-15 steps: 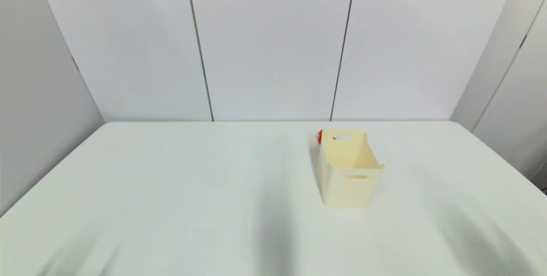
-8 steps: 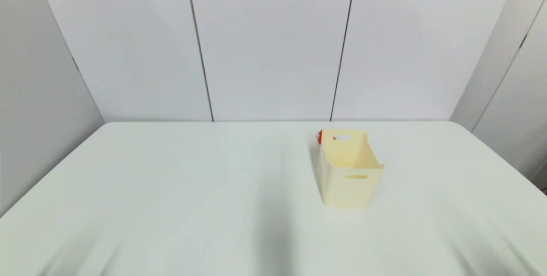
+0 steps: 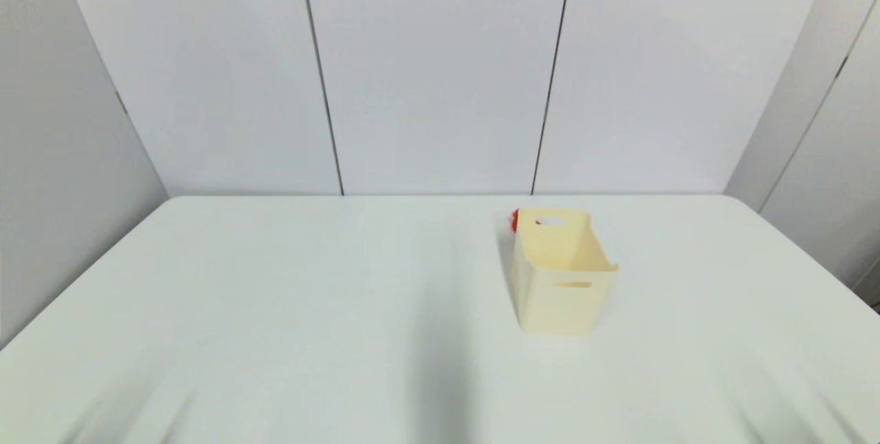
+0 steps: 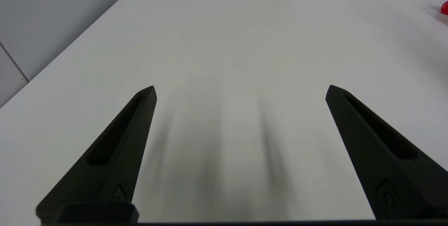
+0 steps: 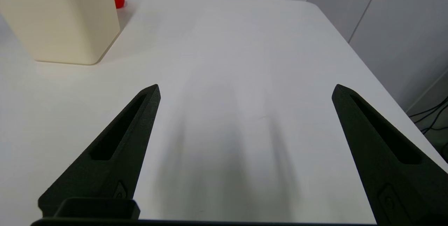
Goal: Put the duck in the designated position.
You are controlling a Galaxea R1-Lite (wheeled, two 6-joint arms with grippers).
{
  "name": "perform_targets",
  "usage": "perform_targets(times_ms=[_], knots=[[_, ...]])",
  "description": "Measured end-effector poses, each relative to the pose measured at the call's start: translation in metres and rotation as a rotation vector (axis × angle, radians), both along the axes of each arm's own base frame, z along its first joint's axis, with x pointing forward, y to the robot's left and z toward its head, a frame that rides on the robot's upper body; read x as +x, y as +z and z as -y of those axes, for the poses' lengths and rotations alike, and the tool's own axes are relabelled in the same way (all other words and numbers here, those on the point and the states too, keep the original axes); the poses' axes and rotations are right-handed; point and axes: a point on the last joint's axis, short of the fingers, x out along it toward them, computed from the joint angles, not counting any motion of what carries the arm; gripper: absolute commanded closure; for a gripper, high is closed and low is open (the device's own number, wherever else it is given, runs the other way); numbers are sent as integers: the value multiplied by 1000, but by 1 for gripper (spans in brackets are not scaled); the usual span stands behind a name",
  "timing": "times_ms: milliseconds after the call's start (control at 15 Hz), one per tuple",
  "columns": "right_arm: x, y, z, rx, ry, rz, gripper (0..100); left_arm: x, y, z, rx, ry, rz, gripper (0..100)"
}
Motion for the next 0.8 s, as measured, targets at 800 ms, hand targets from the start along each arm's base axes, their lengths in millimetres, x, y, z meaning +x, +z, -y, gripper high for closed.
perform_targets(times_ms=[800], knots=[[-16,-19,-2,49,87,18,0,0,0,0,0,0,0,0]])
